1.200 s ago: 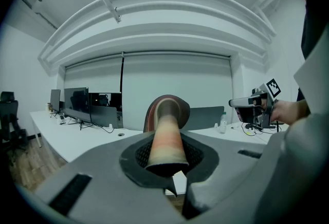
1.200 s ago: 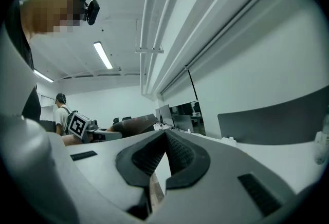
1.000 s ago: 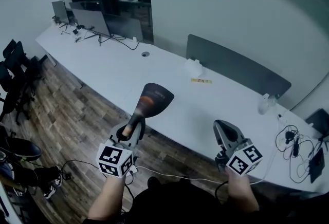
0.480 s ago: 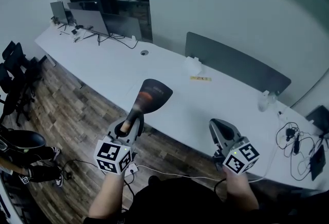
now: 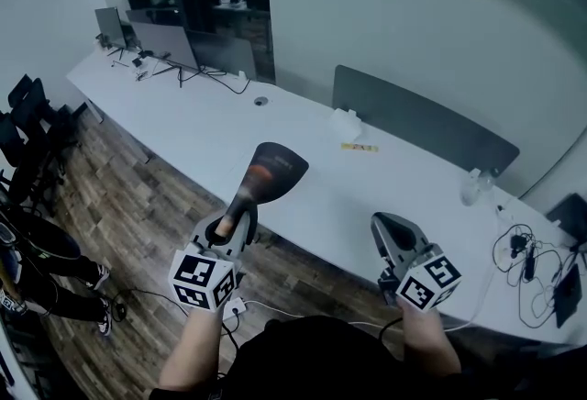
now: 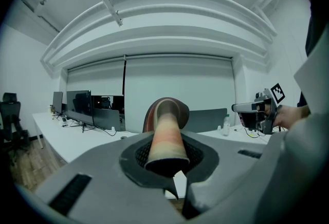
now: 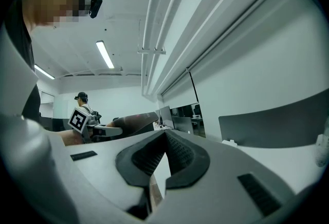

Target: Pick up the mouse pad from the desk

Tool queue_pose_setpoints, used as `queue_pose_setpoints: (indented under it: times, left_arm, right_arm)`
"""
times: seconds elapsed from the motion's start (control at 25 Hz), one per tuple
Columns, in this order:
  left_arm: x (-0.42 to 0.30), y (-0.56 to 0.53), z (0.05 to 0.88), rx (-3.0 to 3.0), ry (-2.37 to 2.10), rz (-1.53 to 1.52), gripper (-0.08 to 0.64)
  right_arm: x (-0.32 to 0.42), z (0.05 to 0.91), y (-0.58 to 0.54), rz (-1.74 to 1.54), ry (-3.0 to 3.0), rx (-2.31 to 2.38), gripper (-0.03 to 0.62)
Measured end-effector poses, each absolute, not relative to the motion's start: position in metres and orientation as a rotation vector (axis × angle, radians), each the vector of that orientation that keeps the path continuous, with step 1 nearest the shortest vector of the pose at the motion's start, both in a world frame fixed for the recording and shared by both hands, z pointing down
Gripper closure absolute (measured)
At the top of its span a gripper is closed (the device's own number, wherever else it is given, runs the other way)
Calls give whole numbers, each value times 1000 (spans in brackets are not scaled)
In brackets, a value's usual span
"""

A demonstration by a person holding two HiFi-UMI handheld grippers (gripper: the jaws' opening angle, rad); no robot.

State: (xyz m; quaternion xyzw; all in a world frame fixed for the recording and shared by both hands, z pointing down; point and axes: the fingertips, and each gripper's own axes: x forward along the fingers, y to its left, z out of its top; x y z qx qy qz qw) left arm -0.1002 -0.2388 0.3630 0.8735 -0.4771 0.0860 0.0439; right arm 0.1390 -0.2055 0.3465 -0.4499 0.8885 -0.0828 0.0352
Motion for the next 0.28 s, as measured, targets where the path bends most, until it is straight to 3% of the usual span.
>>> queue_pose_setpoints:
  times: [0.28]
  left_arm:
    - [-102,-240,364,2661,-1464,267,520]
  right_arm:
    - [133,347,-210,-251,2746,-1359,601]
